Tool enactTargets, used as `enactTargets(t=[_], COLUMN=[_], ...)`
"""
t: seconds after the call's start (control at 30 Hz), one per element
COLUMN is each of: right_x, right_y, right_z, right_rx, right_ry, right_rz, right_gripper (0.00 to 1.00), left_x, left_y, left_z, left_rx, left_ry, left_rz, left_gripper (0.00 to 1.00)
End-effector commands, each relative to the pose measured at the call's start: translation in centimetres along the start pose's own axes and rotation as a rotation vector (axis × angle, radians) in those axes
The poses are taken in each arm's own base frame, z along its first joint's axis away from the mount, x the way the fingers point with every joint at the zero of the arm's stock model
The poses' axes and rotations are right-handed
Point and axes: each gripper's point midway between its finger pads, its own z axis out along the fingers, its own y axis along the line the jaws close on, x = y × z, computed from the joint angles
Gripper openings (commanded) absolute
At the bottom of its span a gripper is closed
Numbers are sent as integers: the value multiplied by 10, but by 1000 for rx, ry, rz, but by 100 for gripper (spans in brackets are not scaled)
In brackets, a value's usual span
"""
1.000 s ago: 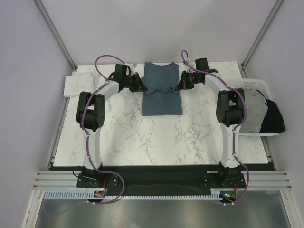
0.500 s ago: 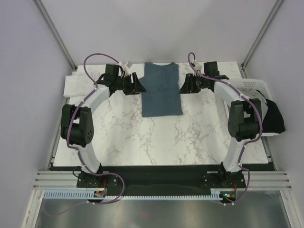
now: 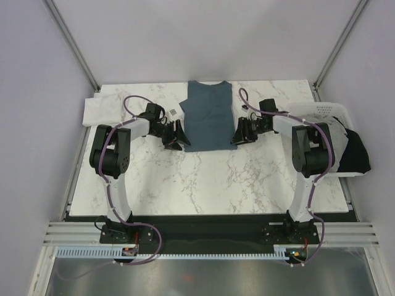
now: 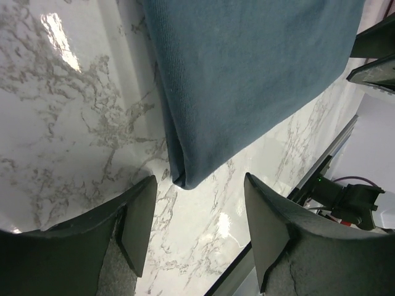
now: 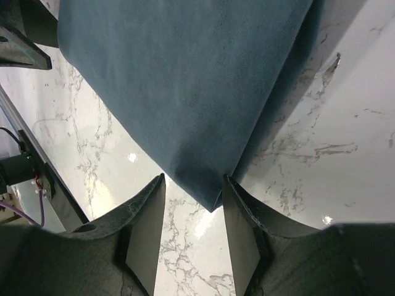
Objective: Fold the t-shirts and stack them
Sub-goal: Fold the tshirt
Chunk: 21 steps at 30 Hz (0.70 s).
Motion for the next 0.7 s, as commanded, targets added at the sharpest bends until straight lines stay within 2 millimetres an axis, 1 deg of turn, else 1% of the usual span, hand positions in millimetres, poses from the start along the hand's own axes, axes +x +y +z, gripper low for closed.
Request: enactTargets(t=[0.0,0.13,0.3,0.33,0.47,0.67], right_x=[0,14,30,31,25,26], right_y=[12,11,7,7,7,3], right_z=[-6,-5,-6,-9,-18,-10], right_rx=[-48,-54,-45,-42,-26,-56], right_ry=[-9,24,63,65,40,54], right_rz=[-43,-24,-6,-41,-61,-17], right_gripper=[50,50,50,50,50,50], left_x=[-4,-2,-3,-3,-4,-6], left_y=[-1,3,2,1,2,3], left_z=[3,5,2,1,1,3], left_rx=[32,30,30,32,31,44], left_ry=[5,13,6,4,2,1], left_rz=[25,8,7,9,4,-23], left_gripper=[67,67,67,67,67,67])
